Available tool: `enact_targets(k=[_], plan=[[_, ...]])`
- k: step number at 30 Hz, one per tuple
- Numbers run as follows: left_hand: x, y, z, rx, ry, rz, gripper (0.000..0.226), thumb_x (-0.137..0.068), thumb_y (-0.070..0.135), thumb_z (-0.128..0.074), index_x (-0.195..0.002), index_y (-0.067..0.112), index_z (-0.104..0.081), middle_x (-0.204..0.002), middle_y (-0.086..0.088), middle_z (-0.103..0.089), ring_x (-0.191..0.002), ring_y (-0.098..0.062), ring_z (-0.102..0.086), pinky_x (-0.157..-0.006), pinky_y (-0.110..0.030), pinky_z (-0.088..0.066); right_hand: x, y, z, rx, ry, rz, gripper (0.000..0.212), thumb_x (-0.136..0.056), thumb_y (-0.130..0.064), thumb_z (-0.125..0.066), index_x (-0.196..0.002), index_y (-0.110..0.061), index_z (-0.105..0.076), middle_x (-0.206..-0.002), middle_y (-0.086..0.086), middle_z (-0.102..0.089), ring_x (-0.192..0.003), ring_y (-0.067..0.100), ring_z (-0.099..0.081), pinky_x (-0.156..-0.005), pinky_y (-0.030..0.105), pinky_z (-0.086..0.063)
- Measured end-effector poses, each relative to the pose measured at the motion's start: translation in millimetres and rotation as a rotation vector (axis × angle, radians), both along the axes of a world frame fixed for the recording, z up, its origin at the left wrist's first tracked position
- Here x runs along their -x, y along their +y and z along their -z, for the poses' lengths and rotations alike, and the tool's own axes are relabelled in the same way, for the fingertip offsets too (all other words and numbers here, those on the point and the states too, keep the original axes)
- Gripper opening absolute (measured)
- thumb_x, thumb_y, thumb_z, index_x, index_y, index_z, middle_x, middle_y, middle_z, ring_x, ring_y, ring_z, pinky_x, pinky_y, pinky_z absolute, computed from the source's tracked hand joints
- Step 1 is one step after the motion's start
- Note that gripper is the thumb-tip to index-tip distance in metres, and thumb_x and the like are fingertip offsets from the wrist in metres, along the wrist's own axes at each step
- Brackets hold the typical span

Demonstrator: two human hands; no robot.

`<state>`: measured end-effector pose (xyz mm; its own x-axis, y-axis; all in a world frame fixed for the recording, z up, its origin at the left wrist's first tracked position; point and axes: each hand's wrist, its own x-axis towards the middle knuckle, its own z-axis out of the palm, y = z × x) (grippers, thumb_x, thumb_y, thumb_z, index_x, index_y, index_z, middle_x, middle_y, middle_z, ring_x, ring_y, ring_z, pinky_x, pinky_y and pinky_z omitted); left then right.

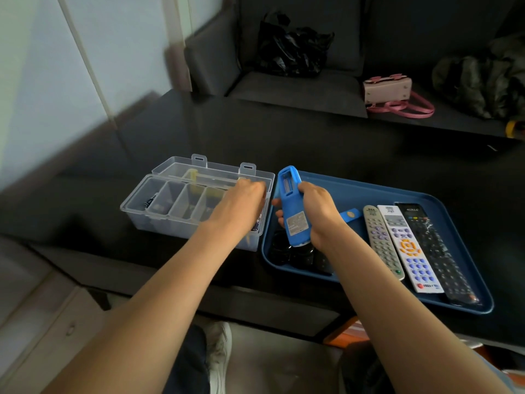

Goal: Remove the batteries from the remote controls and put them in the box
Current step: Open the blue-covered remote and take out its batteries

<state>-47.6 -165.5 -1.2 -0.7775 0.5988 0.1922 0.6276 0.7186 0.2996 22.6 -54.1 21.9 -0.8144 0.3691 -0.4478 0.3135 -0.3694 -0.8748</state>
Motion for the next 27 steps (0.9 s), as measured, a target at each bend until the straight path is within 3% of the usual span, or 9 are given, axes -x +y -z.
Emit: enact_targets(k=[5, 9, 17, 20, 23, 27], plan=[[-2.7, -2.8, -10.5, -0.051, -0.015, 0.004, 0.017, -0.094, 0.012, -0.049, -0.102, 0.008, -0.063, -0.097, -0.011, -0.065, -0.086, -0.022, -0.061, -0.066, -0.025, -0.04, -1.0, -1.5, -4.2, -0.04, 0.015, -0.024, 0.027, -0.101, -0.026, -0.03, -0.1, -0.01, -0.052, -0.079, 0.012, -0.061, -0.056, 0.017, -0.056, -0.048, 0.026, -0.049], [2.1, -16.0, -14.5, -0.197, -0.107, -0.017, 0.02, -0.093, 0.013, -0.051, -0.109, 0.01, -0.063, -0.107, -0.008, -0.066, -0.092, -0.017, -0.063, -0.076, -0.021, -0.045, -1.1, -6.1, -5.7, -0.063, 0.021, -0.058, 0.031, -0.101, -0.027, -0.031, -0.115, -0.008, -0.05, -0.083, 0.013, -0.064, -0.058, 0.018, -0.057, -0.049, 0.026, -0.05], [17.5, -79.6, -27.2, -0.346, -0.061, -0.252, 0.02, -0.092, 0.013, -0.053, -0.109, 0.014, -0.064, -0.107, -0.004, -0.067, -0.088, -0.009, -0.058, -0.074, -0.021, -0.044, 14.8, -55.6, -23.4, -0.019, 0.045, -0.146, 0.029, -0.102, -0.025, -0.031, -0.118, -0.009, -0.05, -0.089, 0.015, -0.064, -0.058, 0.019, -0.057, -0.047, 0.025, -0.051], [30.7, -110.2, -28.8, -0.26, 0.007, -0.339, 0.02, -0.092, 0.01, -0.051, -0.109, 0.011, -0.064, -0.109, -0.007, -0.064, -0.094, -0.017, -0.06, -0.074, -0.025, -0.046, 26.1, -80.7, -29.2, -0.031, 0.042, -0.195, 0.026, -0.102, -0.026, -0.031, -0.111, -0.011, -0.05, -0.089, 0.013, -0.065, -0.061, 0.019, -0.058, -0.051, 0.026, -0.052], [52.3, -141.0, -22.3, -0.049, 0.031, -0.339, 0.02, -0.091, 0.01, -0.053, -0.105, 0.01, -0.066, -0.11, -0.012, -0.057, -0.103, -0.026, -0.054, -0.084, -0.034, -0.048, 38.1, -100.3, -30.1, -0.049, 0.021, -0.228, 0.026, -0.102, -0.026, -0.03, -0.105, -0.012, -0.051, -0.088, 0.013, -0.064, -0.062, 0.018, -0.058, -0.053, 0.027, -0.051], [73.7, -163.2, -18.4, 0.223, -0.075, -0.248, 0.02, -0.09, 0.022, -0.057, -0.107, 0.024, -0.068, -0.118, -0.008, -0.045, -0.113, -0.024, -0.039, -0.096, -0.035, -0.039, 52.6, -117.1, -24.4, -0.067, -0.013, -0.235, 0.027, -0.102, -0.027, -0.029, -0.106, -0.012, -0.051, -0.088, 0.012, -0.064, -0.061, 0.018, -0.058, -0.049, 0.025, -0.051]])
